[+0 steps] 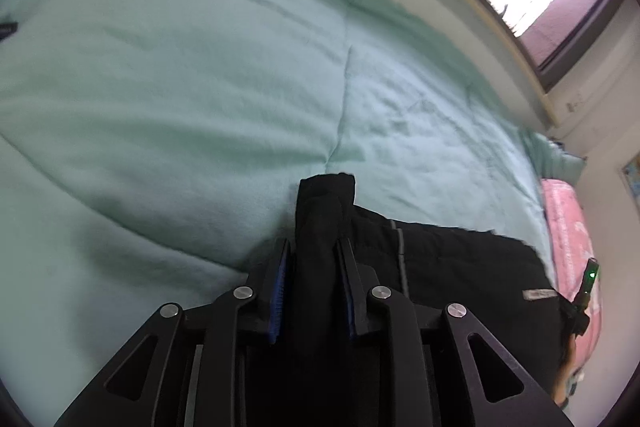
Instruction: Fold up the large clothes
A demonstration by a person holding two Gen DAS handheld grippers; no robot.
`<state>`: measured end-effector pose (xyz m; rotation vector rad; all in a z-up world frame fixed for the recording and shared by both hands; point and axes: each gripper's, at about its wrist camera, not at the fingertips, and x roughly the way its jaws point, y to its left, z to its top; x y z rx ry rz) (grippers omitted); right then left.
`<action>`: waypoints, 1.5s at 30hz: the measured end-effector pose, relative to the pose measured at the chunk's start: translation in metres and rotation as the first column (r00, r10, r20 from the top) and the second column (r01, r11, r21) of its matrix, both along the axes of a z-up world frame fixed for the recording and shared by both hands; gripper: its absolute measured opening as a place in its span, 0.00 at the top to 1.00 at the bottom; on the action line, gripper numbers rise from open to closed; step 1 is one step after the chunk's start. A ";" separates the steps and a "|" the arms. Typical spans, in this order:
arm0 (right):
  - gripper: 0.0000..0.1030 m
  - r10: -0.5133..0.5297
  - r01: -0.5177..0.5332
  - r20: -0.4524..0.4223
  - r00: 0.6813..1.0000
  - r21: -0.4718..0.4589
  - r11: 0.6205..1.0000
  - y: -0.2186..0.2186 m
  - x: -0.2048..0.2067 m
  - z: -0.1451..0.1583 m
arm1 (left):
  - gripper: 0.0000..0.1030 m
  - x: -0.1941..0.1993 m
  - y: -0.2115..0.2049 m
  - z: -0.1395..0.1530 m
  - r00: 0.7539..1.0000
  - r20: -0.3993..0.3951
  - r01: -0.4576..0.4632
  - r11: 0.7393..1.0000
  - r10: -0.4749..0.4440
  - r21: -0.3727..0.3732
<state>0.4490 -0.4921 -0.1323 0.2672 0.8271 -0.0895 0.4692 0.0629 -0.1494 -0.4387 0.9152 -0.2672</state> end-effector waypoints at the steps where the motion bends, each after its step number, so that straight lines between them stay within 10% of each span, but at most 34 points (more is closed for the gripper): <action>1: 0.75 0.015 -0.016 0.039 0.999 0.037 0.999 -0.003 -0.011 0.012 | 0.73 -0.004 0.007 0.012 1.000 0.019 -0.005 1.000 0.005 -0.003; 4: 0.42 0.111 -0.133 0.145 0.983 0.156 0.979 -0.003 -0.054 0.051 | 0.55 -0.042 0.029 0.052 0.992 0.104 -0.083 0.991 0.072 0.107; 8: 0.22 0.233 -0.251 0.253 0.939 0.042 0.967 0.040 -0.125 0.094 | 0.47 -0.114 0.009 0.088 0.970 0.243 -0.085 0.971 0.029 0.222; 14: 0.22 0.367 -0.368 0.070 0.928 0.004 0.930 0.133 -0.146 0.093 | 0.46 -0.175 -0.092 0.114 0.933 0.271 0.187 0.962 -0.238 0.201; 20: 0.16 0.329 -0.347 -0.201 0.923 -0.061 0.936 0.174 -0.109 0.008 | 0.46 -0.140 -0.162 0.026 0.971 -0.022 0.239 0.954 -0.239 0.181; 25: 0.12 0.310 -0.329 -0.177 0.934 -0.084 0.941 0.175 -0.107 -0.005 | 0.46 -0.122 -0.162 0.007 0.977 -0.051 0.212 0.965 -0.207 0.154; 29: 0.27 0.365 -0.368 -0.095 0.926 -0.014 0.930 0.165 -0.106 0.027 | 0.46 -0.134 -0.173 0.038 0.963 0.010 0.258 0.937 -0.268 0.237; 33: 0.28 0.287 -0.285 0.042 0.957 -0.048 0.957 0.160 -0.084 0.069 | 0.42 -0.116 -0.174 0.081 0.962 0.104 0.232 0.958 -0.252 0.168; 40: 0.16 0.237 -0.230 -0.194 0.952 0.058 0.972 0.160 -0.006 -0.004 | 0.44 -0.026 -0.169 0.002 0.969 -0.162 0.199 0.979 -0.189 0.049; 45: 0.13 0.234 -0.231 -0.099 0.967 0.033 0.972 0.168 -0.031 -0.005 | 0.43 -0.046 -0.191 0.013 0.972 -0.077 0.233 0.942 -0.221 0.241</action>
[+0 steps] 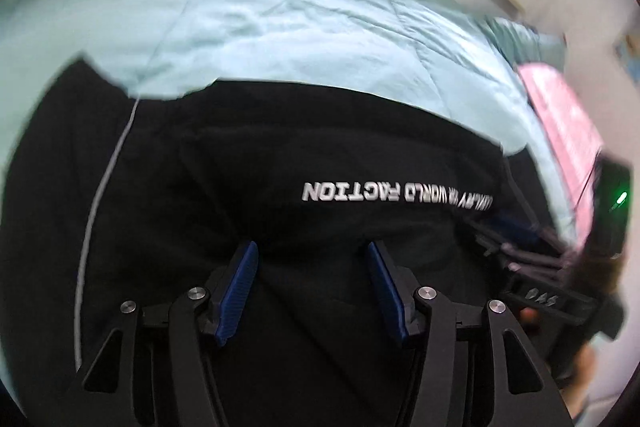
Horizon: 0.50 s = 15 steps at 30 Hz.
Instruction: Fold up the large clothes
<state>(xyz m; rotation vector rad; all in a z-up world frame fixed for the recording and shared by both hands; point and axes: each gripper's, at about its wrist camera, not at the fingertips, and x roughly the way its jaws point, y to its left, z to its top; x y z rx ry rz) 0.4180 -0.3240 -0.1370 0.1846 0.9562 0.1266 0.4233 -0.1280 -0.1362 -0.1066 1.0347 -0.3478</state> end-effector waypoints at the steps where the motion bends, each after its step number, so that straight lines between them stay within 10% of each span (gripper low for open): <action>1: 0.14 0.004 -0.005 0.020 1.000 0.040 0.999 -0.005 -0.013 0.006 | 0.43 -0.009 0.001 0.007 0.999 0.031 0.013 1.000 -0.014 0.012; 5: 0.18 0.081 -0.097 0.097 0.992 0.172 0.980 -0.014 -0.067 0.048 | 0.43 -0.061 0.020 0.048 0.987 0.142 0.080 0.997 -0.076 -0.022; 9: 0.18 0.154 -0.170 0.174 0.973 0.080 0.982 0.006 -0.136 0.085 | 0.43 -0.123 0.075 0.082 0.970 0.235 0.083 0.991 -0.057 -0.103; 15: 0.18 0.177 -0.175 0.105 0.979 -0.021 0.984 0.025 -0.169 0.062 | 0.42 -0.149 0.129 0.061 0.991 0.112 -0.048 0.987 0.066 -0.153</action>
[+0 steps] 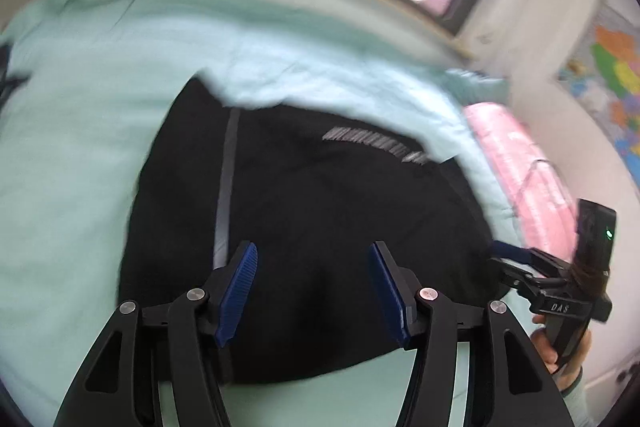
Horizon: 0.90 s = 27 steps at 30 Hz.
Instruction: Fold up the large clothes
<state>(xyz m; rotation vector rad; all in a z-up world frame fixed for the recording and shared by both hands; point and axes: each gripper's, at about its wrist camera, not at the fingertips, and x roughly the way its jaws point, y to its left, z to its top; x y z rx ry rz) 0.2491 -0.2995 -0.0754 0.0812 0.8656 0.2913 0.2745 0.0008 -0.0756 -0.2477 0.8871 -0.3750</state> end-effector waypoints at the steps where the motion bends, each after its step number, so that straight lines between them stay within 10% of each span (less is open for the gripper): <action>1: 0.18 -0.020 0.019 -0.020 1.000 -0.037 0.999 0.003 0.004 -0.014 | 0.42 0.006 0.007 -0.017 0.999 -0.041 -0.033 0.999 0.033 0.020; 4: 0.14 -0.001 0.002 -0.045 0.999 0.013 1.000 -0.001 0.017 -0.059 | 0.43 0.020 0.026 -0.069 0.990 -0.137 -0.037 0.995 0.024 -0.091; 8: 0.12 0.037 -0.060 0.170 0.985 0.132 0.990 -0.022 -0.005 -0.080 | 0.42 0.007 0.039 -0.088 0.997 0.073 0.003 0.979 0.013 -0.206; 14: 0.11 0.003 -0.023 0.200 0.980 0.097 0.995 -0.013 -0.012 -0.084 | 0.42 -0.008 0.017 -0.093 0.979 0.201 -0.009 0.999 0.018 -0.042; 27: 0.11 -0.131 0.129 0.079 0.988 0.038 0.991 -0.014 -0.035 -0.083 | 0.42 -0.024 0.013 -0.081 0.988 0.121 -0.098 0.993 0.091 0.061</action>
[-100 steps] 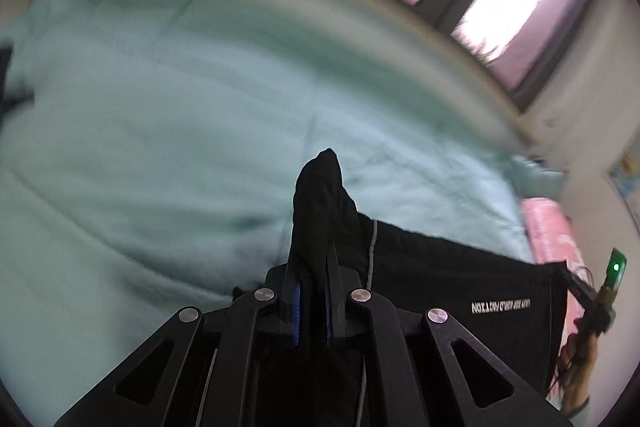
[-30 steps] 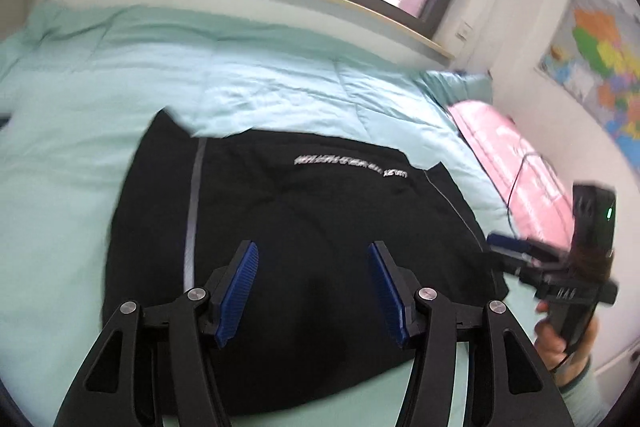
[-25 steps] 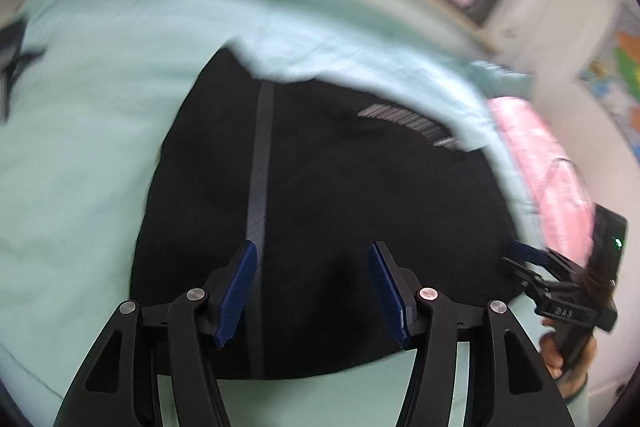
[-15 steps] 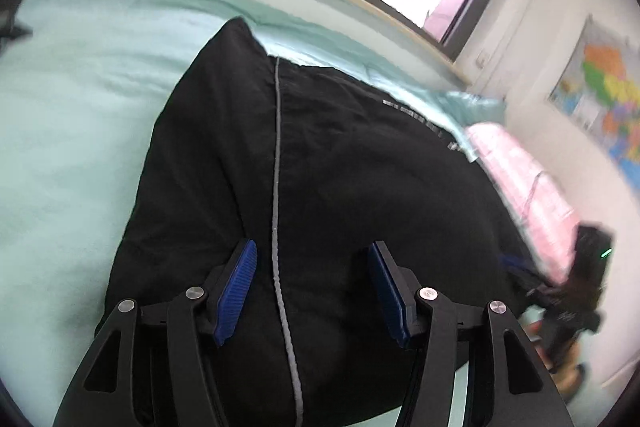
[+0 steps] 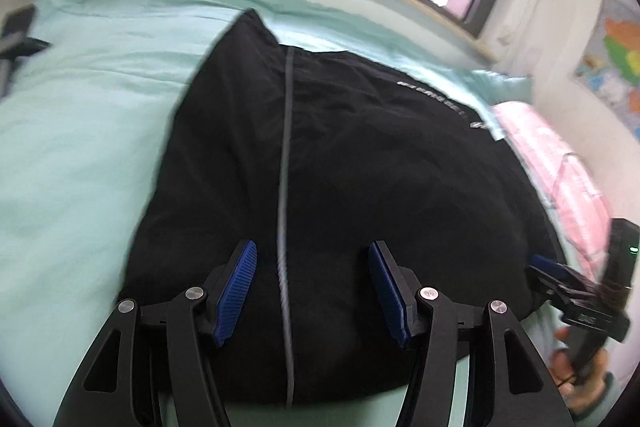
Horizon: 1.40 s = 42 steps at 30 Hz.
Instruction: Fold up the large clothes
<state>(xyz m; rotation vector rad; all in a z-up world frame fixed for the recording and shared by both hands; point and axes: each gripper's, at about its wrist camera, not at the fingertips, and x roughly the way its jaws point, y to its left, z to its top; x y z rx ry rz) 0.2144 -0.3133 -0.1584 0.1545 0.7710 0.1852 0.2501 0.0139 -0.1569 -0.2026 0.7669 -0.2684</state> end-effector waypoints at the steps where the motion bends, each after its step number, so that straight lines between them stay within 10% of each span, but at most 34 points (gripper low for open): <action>1: 0.10 0.006 -0.005 -0.035 0.999 0.030 1.000 -0.006 -0.007 0.000 | 0.42 -0.010 -0.004 0.004 0.999 0.009 -0.038 0.998 0.038 0.043; 7: 0.11 0.046 -0.041 -0.089 0.995 0.060 0.997 -0.043 -0.044 0.028 | 0.42 -0.068 0.004 0.057 0.994 0.110 -0.020 0.995 0.009 0.095; 16: 0.08 -0.148 0.149 -0.018 0.989 0.078 0.986 -0.157 -0.019 0.106 | 0.39 -0.006 0.067 0.142 0.993 0.100 -0.053 0.998 0.055 -0.026; 26: 0.08 -0.113 0.184 -0.251 0.961 0.280 0.942 -0.206 0.086 0.028 | 0.38 0.101 0.086 0.054 0.981 -0.190 -0.007 0.979 -0.032 -0.203; 36: 0.08 0.084 0.072 -0.283 0.955 0.500 0.863 -0.214 0.124 -0.032 | 0.38 0.140 0.125 -0.033 0.920 -0.313 -0.041 0.739 -0.234 -0.673; 39: 0.08 0.094 0.054 -0.267 0.959 0.498 0.866 -0.211 0.120 -0.026 | 0.38 0.136 0.129 -0.022 0.937 -0.335 -0.090 0.866 -0.093 -0.492; 42: 0.08 0.127 0.018 -0.263 0.956 0.484 0.875 -0.206 0.111 -0.025 | 0.34 0.128 0.118 -0.015 0.929 -0.315 0.010 0.861 -0.196 -0.509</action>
